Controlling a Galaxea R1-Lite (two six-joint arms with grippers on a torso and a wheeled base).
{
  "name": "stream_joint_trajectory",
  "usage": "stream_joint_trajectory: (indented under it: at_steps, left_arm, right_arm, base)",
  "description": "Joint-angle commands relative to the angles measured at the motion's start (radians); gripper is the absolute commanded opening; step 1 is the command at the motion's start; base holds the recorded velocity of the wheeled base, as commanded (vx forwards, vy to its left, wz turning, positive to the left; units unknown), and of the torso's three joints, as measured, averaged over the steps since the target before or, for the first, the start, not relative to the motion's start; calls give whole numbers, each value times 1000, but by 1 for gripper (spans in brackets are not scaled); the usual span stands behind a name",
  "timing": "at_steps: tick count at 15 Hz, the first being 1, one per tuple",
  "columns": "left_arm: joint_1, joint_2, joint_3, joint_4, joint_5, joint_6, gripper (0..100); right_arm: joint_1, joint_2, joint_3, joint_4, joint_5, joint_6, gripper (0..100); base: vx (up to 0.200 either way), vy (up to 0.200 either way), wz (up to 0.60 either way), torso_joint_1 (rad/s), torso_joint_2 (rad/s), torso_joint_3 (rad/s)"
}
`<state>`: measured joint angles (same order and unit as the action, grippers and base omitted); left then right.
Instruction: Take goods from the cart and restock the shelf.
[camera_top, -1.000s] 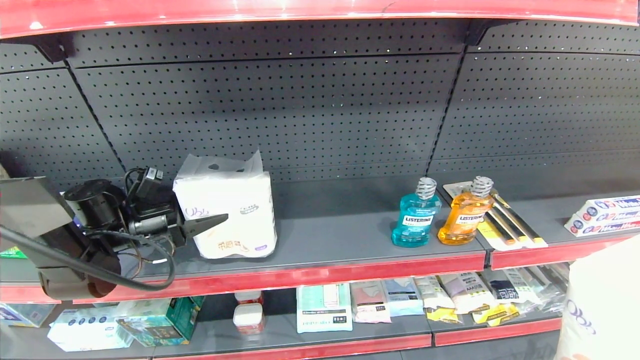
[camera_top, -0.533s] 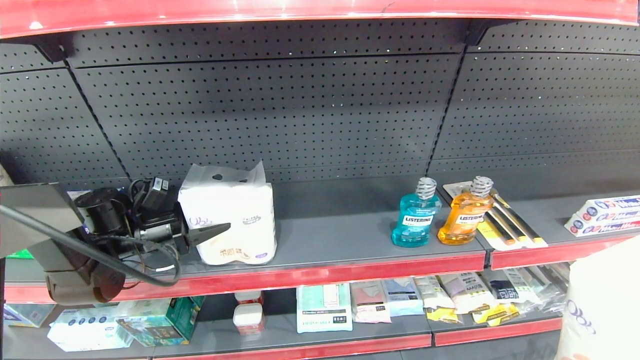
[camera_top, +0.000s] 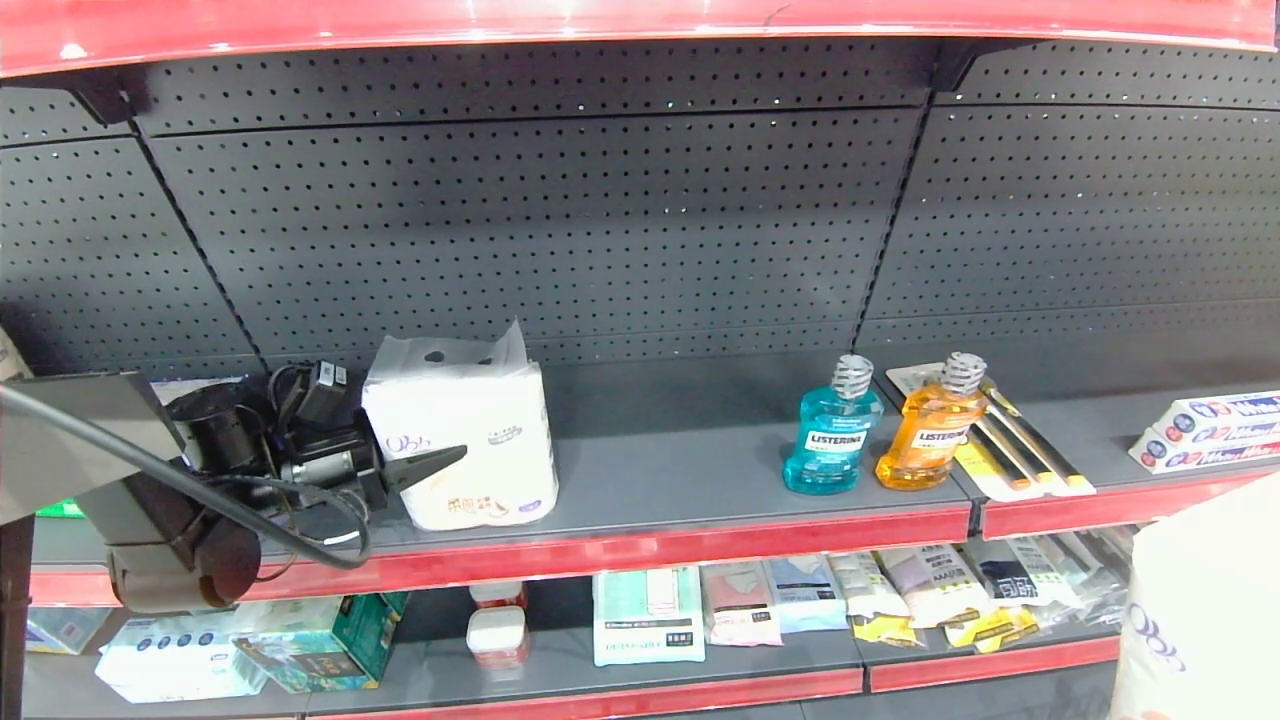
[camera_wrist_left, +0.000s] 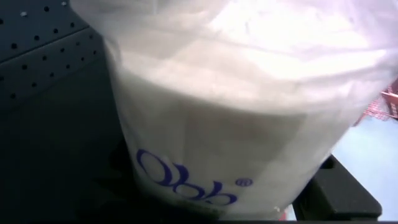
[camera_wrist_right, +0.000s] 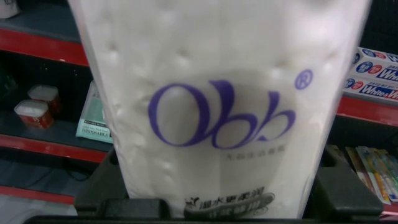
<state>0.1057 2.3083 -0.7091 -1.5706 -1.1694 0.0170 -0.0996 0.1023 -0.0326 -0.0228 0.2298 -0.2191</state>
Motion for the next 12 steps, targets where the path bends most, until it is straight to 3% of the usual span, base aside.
stream_joint_trajectory:
  at_steps: [1,8,12]
  left_arm:
    - [-6,14,-12,0,13,3,0]
    - [-8,10,0,0,14,15,0]
    - [-8,-27,62,0,7,17,0]
  right_arm:
    - [0,0,-1,0,0,0,0]
    - [0,0,3,0,0,0,0]
    - [0,0,3,0,-1,1,0]
  base:
    - [0,0,0,0,0,0]
    - [0,0,0,0,0,0]
    - [0,0,0,0,0,0]
